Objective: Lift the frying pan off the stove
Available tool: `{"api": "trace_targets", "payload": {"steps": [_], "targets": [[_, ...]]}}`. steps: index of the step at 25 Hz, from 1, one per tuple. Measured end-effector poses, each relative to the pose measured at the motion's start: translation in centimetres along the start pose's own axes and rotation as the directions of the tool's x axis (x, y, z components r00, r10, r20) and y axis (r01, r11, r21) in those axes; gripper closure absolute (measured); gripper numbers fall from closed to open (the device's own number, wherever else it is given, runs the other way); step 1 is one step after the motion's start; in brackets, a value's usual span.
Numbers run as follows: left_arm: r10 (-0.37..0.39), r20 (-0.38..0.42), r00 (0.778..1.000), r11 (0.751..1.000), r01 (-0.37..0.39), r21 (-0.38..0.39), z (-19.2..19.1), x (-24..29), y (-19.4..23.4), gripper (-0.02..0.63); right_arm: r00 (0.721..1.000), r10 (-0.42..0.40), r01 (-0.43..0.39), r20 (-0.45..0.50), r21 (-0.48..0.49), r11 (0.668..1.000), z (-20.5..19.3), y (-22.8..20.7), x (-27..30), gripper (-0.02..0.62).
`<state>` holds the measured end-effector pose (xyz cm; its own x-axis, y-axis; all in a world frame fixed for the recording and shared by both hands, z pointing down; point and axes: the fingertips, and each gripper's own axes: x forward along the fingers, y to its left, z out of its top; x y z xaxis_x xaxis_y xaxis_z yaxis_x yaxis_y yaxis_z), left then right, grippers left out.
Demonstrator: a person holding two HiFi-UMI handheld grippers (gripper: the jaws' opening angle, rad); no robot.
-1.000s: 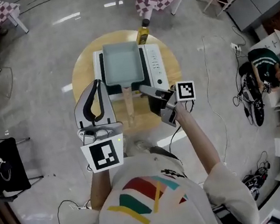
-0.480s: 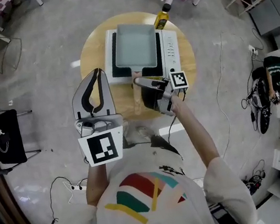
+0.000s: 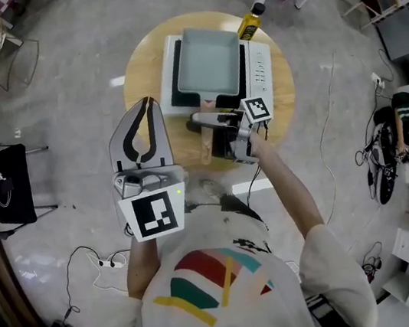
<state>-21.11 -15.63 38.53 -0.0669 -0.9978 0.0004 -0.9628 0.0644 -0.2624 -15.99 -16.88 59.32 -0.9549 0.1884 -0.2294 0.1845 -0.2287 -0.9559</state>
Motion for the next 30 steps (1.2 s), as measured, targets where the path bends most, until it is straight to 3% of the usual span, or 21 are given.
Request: {"api": "trace_targets", "payload": {"steps": [8, 19, 30], "targets": [[0.05, -0.008, 0.999, 0.998, -0.05, -0.041, -0.3, 0.4, 1.6, 0.598, 0.993, -0.107, 0.105, 0.046, 0.029, 0.994, 1.3, -1.3, 0.4, 0.554], [0.045, 0.004, 0.999, 0.995, -0.044, -0.086, -0.3, 0.6, 1.2, 0.598, 0.984, -0.17, 0.172, 0.053, -0.025, 0.985, 1.3, -1.6, 0.3, 0.584], [0.054, 0.028, 0.998, 0.993, -0.05, -0.109, 0.5, -0.1, 1.9, 0.598, 0.973, -0.224, 0.224, 0.05, 0.011, 0.975, 0.6, -0.5, 0.2, 0.589]]}}
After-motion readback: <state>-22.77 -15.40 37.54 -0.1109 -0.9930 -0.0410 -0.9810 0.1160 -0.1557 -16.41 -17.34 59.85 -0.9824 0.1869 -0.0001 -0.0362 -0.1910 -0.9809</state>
